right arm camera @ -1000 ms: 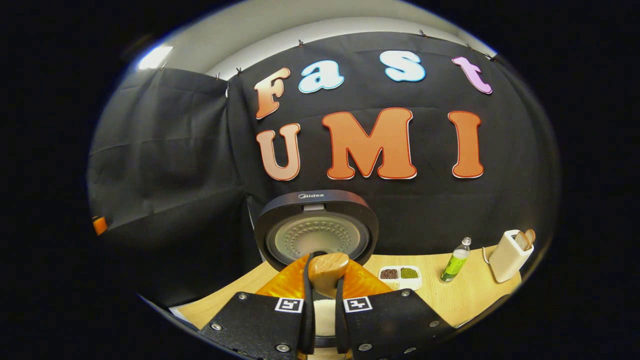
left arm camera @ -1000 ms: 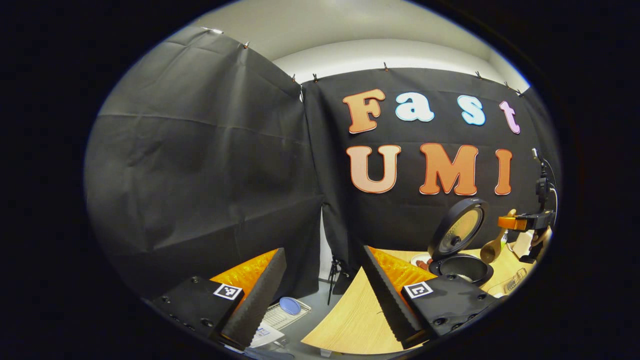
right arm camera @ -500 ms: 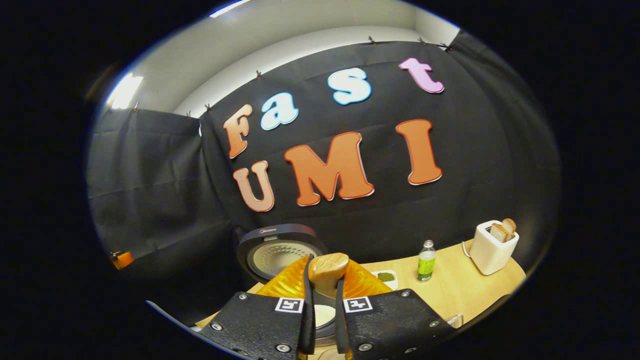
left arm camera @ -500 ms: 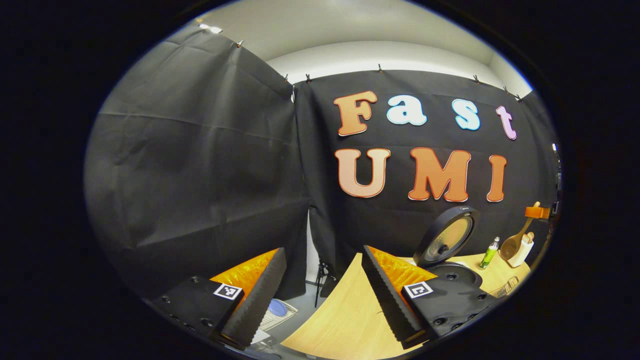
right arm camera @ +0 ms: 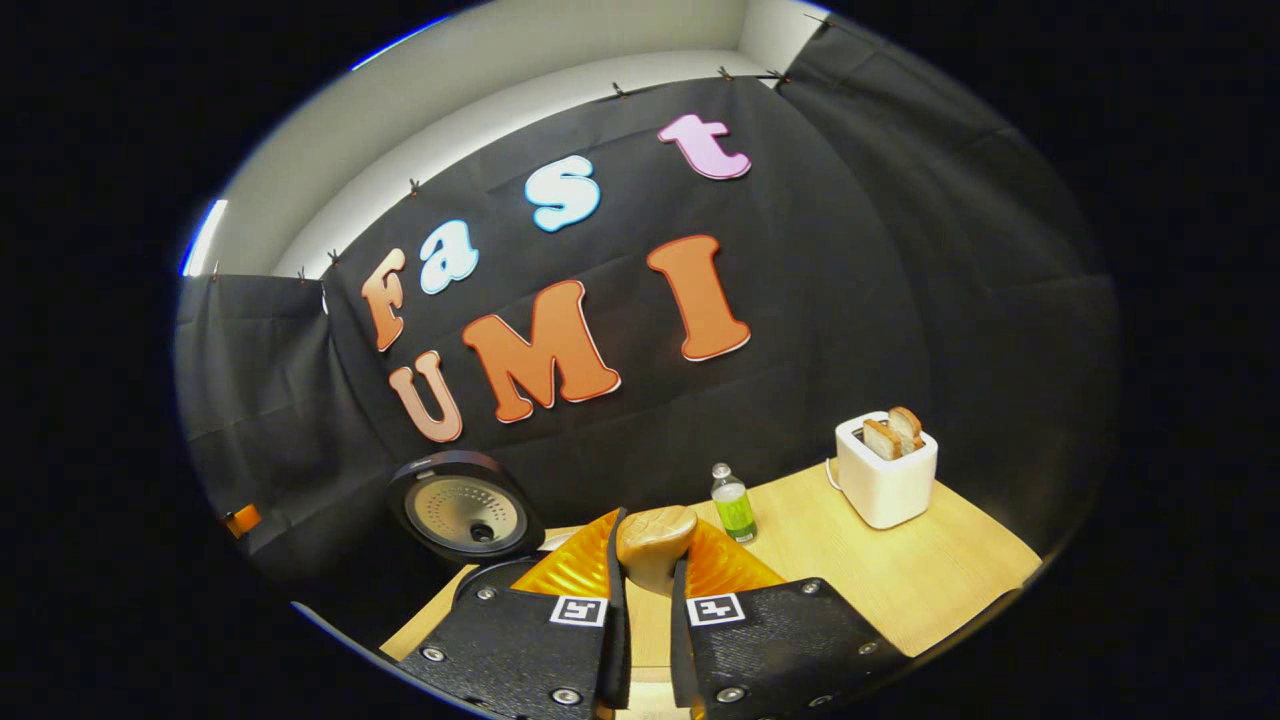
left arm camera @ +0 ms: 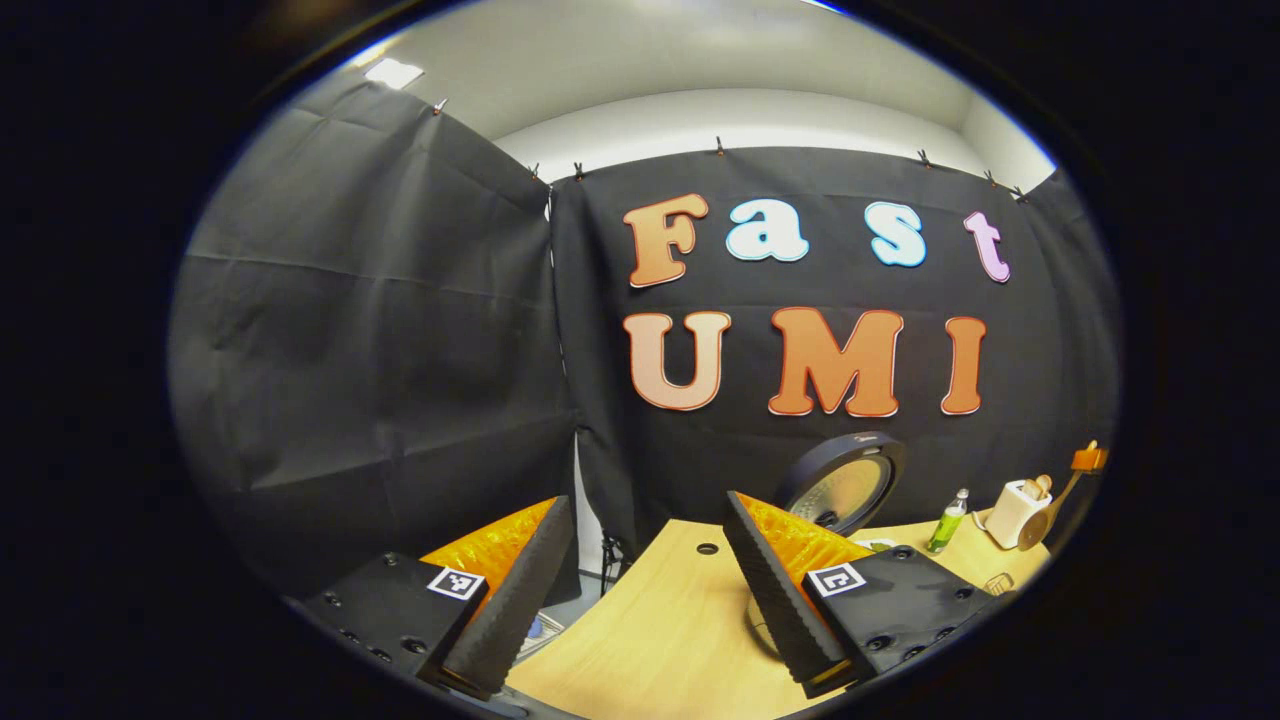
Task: Close the left gripper, press the button to open the rice cooker; take a wooden spoon from the chopstick holder with the right hand, scoop a spoonful of rice and pour it into the rice cooker, then put the wooden spoon back into the chopstick holder.
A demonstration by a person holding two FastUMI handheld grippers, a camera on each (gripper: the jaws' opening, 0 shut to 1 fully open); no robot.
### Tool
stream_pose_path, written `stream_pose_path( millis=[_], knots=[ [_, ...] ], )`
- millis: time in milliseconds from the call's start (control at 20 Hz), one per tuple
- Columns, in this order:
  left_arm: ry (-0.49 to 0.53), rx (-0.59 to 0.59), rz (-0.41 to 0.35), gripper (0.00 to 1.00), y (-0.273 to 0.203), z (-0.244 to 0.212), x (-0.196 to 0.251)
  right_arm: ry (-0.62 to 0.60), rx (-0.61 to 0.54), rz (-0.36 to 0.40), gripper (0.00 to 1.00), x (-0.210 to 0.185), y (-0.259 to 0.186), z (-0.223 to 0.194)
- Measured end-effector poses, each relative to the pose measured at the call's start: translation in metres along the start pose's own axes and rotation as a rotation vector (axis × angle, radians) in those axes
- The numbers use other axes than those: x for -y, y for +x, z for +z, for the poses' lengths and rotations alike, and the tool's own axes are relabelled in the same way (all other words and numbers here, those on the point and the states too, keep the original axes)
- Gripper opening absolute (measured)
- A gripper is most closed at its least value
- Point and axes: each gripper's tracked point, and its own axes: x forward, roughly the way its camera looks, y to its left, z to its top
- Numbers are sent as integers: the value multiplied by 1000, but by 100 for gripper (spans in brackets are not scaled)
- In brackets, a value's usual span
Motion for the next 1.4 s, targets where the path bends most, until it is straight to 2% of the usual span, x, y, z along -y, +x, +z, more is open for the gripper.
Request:
stream_pose_path(
  millis=[200, 250, 300, 450, 500, 550, 700, 850, 1050, 1200, 1300, 1350, 1400],
  knots=[
    [11, 3, 9, 99, -10, 3, 26, 62, -63, -22, 15, 38, -2, -37],
    [12, 4, 10, 99, -13, 4, 31, 71, -77, -27, 10, 45, 0, -46],
    [15, 4, 13, 98, -16, 6, 35, 78, -94, -33, 15, 52, 2, -55],
    [33, 1, 27, 98, -23, 6, 40, 78, -162, -39, 15, 62, 5, -92],
    [38, -1, 31, 98, -26, 6, 41, 80, -182, -40, 10, 66, 8, -103],
    [41, -2, 37, 98, -28, 6, 42, 85, -198, -37, 15, 68, 10, -112],
    [57, -11, 55, 98, -34, 5, 40, 102, -242, -38, 15, 74, 18, -137],
    [67, -17, 67, 98, -40, 4, 42, 109, -271, -36, 15, 82, 23, -153],
    [72, -14, 70, 100, -39, 2, 47, 135, -288, -15, 22, 88, 18, -153],
    [55, -17, 68, 98, -35, -1, 50, 133, -305, -57, 25, 107, 14, -150],
    [43, -20, 61, 98, -31, -3, 54, 113, -311, -104, 33, 122, 7, -142],
    [42, -23, 59, 98, -27, -4, 55, 95, -312, -130, 58, 129, 4, -136],
    [44, -25, 55, 98, -24, -5, 57, 68, -311, -161, 60, 138, 0, -128]
  ],
)
